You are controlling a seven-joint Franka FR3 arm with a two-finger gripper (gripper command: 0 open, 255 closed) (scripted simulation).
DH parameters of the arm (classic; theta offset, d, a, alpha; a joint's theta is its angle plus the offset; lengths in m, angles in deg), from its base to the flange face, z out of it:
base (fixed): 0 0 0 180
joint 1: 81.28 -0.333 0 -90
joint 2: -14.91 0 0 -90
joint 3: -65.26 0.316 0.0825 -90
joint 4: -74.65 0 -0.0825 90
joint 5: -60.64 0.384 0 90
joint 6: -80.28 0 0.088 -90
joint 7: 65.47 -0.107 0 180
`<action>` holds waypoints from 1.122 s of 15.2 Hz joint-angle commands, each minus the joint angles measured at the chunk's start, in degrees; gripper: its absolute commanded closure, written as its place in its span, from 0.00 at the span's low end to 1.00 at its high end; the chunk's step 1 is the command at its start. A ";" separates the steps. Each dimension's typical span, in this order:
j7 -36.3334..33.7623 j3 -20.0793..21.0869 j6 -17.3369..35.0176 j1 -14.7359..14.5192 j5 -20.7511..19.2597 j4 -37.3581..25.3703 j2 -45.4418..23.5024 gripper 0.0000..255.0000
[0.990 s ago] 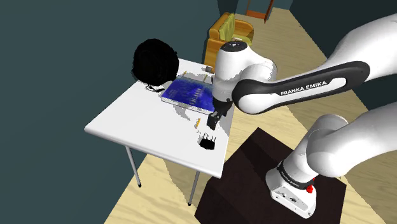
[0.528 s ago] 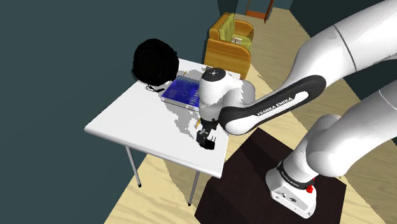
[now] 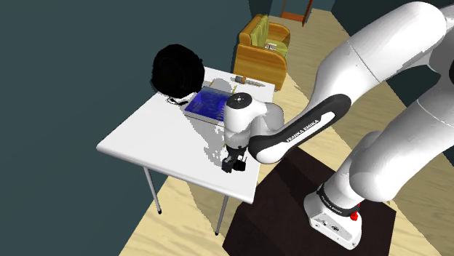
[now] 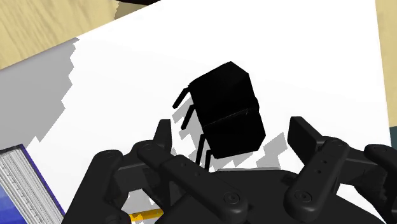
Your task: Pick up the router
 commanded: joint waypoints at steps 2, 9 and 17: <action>-0.50 0.06 0.66 0.08 -0.53 0.12 -0.60 1.00; -0.49 0.04 0.64 0.10 -0.58 0.05 -0.66 1.00; 3.07 -0.28 -4.54 -0.89 3.71 -0.55 4.60 1.00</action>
